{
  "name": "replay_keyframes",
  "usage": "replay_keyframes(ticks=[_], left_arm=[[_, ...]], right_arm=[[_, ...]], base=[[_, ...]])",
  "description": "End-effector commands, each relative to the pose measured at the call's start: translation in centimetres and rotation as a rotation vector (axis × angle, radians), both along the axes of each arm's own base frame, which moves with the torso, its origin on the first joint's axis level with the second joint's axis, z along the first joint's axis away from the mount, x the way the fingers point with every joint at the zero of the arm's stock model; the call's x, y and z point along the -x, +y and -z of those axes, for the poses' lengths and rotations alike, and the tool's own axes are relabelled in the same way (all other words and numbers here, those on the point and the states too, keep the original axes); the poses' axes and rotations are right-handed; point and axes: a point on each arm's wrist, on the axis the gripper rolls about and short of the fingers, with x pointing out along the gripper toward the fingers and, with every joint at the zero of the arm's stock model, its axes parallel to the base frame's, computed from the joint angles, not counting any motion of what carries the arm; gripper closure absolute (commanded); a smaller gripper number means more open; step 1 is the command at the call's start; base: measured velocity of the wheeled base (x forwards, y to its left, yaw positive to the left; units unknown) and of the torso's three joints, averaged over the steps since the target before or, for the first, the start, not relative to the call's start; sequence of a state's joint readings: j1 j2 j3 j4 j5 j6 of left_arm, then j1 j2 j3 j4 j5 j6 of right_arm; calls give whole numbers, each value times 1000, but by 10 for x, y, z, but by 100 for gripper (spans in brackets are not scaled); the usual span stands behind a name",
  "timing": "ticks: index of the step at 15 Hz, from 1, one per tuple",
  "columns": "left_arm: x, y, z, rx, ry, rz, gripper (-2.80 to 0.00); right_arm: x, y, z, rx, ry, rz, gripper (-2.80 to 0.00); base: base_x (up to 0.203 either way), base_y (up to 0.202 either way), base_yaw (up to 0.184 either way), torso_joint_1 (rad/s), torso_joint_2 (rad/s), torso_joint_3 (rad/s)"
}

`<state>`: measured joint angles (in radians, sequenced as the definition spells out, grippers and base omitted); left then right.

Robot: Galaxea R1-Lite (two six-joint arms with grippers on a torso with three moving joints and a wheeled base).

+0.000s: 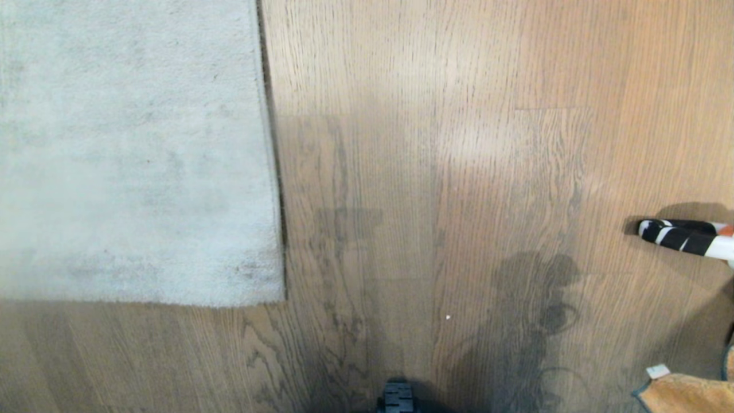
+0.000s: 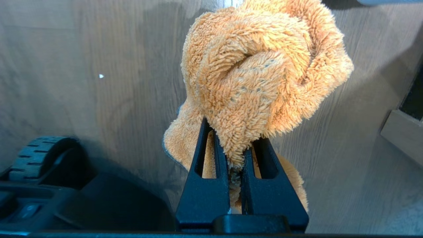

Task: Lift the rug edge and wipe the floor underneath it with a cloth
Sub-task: Put down the rag

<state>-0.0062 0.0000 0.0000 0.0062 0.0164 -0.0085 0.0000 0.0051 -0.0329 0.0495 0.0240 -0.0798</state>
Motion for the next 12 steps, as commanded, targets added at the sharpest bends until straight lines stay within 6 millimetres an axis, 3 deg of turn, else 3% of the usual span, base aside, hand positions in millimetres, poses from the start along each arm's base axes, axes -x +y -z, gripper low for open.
replay_keyframes(ticks=[1, 6, 9, 12], left_arm=[[0, 0, 0, 1, 0, -1, 0], [0, 0, 0, 1, 0, -1, 0], [0, 0, 0, 1, 0, -1, 0], [0, 0, 0, 1, 0, -1, 0]], right_arm=[[4, 1, -12, 0, 13, -27, 0], [-11, 1, -48, -5, 145, -81, 0], [-45, 3, -71, -5, 203, -119, 0], [-95, 7, -90, -14, 224, -144, 0]], base=[[0, 0, 0, 0, 0, 0], [0, 0, 0, 0, 0, 0], [0, 0, 0, 0, 0, 0], [0, 0, 0, 0, 0, 0]])
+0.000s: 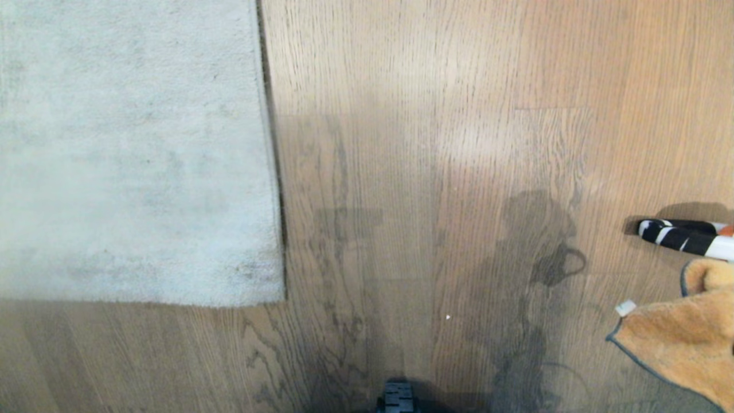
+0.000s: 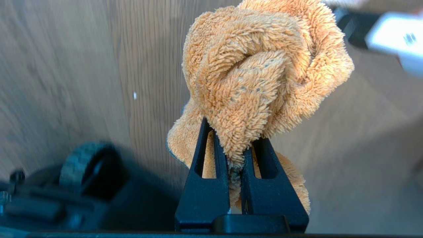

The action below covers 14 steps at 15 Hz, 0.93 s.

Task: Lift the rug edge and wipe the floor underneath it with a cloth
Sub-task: Put down the rag

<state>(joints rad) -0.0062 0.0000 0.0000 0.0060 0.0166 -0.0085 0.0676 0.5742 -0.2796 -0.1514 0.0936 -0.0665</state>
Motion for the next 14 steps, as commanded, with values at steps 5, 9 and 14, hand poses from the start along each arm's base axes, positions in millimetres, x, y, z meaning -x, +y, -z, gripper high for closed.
replay_keyframes(ticks=[5, 9, 14], left_arm=[[0, 0, 0, 1, 0, 0, 0], [0, 0, 0, 1, 0, 0, 0], [0, 0, 0, 1, 0, 0, 0]], right_arm=[[-118, 10, -17, -32, 1, -4, 0], [-171, 0, -33, -40, -93, 62, 0], [-218, -22, -64, -58, -203, 146, 0]], base=[[0, 0, 0, 0, 0, 0], [0, 0, 0, 0, 0, 0], [0, 0, 0, 0, 0, 0]])
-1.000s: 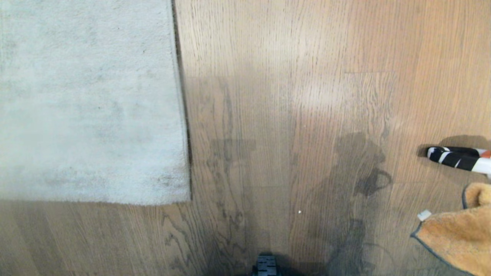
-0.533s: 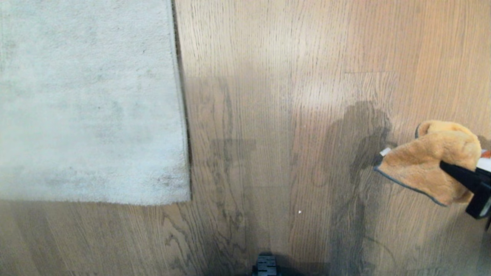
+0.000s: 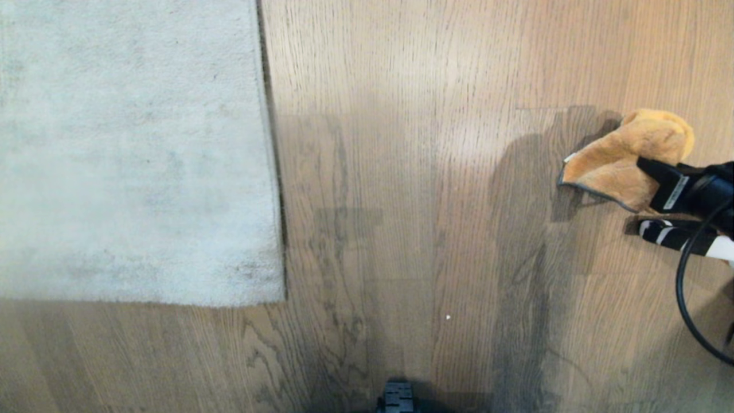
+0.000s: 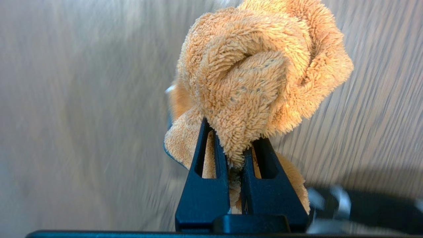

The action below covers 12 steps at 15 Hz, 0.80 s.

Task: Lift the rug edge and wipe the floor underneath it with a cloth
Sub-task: Put down the rag

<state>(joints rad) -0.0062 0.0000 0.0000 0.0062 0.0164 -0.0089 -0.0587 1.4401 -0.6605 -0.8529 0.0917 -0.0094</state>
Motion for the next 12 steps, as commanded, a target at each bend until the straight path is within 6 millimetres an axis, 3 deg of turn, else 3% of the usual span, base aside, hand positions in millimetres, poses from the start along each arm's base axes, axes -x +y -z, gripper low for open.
replay_keyframes(ticks=[1, 6, 11, 12], left_arm=[[0, 0, 0, 0, 0, -1, 0], [0, 0, 0, 0, 0, -1, 0], [0, 0, 0, 0, 0, -1, 0], [0, 0, 0, 2, 0, -1, 0]], right_arm=[[-26, -12, -2, -10, 1, 36, 0], [-59, -26, -18, -17, -50, 71, 0], [-65, -29, -20, -16, -57, 75, 0], [-64, -29, -20, -17, -58, 74, -280]], base=[[0, 0, 0, 0, 0, 0], [0, 0, 0, 0, 0, 0], [0, 0, 0, 0, 0, 0], [0, 0, 0, 0, 0, 0]])
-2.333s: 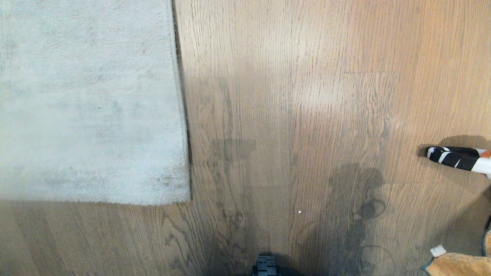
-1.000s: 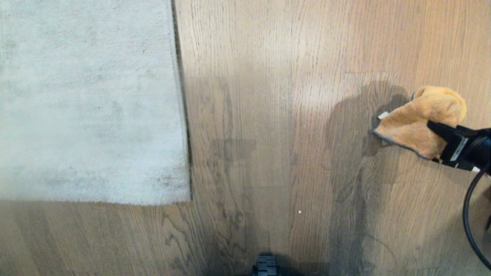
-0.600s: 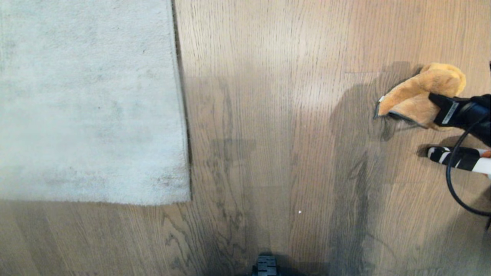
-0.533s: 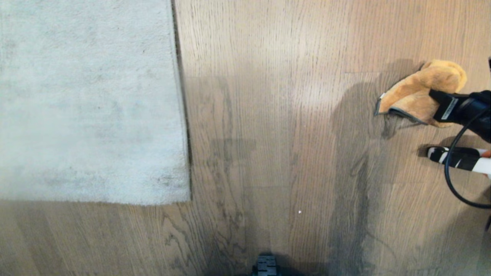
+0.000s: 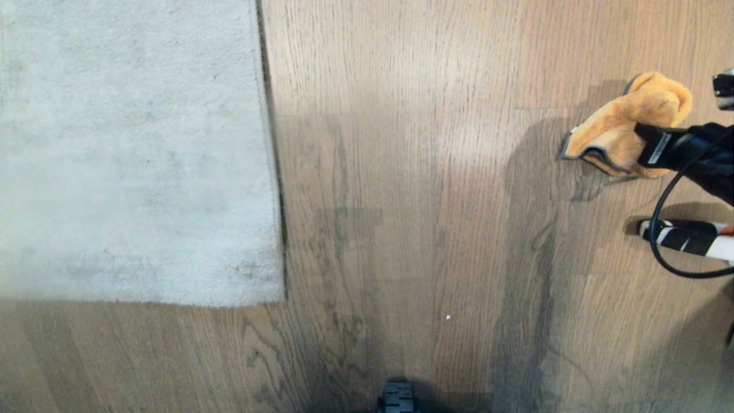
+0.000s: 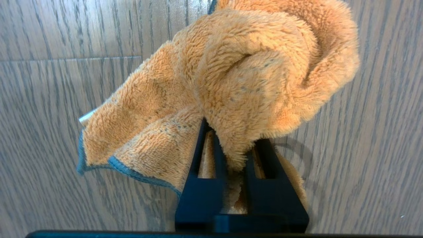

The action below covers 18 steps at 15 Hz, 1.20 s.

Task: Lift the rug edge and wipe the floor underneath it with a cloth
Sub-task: Put down the rag

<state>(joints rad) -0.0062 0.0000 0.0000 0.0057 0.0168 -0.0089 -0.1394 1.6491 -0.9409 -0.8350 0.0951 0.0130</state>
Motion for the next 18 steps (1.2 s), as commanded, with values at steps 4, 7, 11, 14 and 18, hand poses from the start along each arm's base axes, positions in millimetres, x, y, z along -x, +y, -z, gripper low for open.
replay_keyframes(ticks=[4, 7, 11, 14, 18], left_arm=[[0, 0, 0, 0, 0, 0, 0], [0, 0, 0, 0, 0, 0, 0], [0, 0, 0, 0, 0, 0, 0], [0, 0, 0, 0, 0, 0, 0], [0, 0, 0, 1, 0, 0, 0]], right_arm=[[3, 0, -4, 3, -16, 0, -280], [10, 1, -10, 2, -31, 1, -280], [39, 4, -15, 1, -10, 3, -280], [77, 10, -4, -4, 33, 0, -280], [113, 15, 7, -3, 42, -1, -280]], base=[[0, 0, 0, 0, 0, 0], [0, 0, 0, 0, 0, 0], [0, 0, 0, 0, 0, 0], [0, 0, 0, 0, 0, 0], [0, 0, 0, 0, 0, 0]])
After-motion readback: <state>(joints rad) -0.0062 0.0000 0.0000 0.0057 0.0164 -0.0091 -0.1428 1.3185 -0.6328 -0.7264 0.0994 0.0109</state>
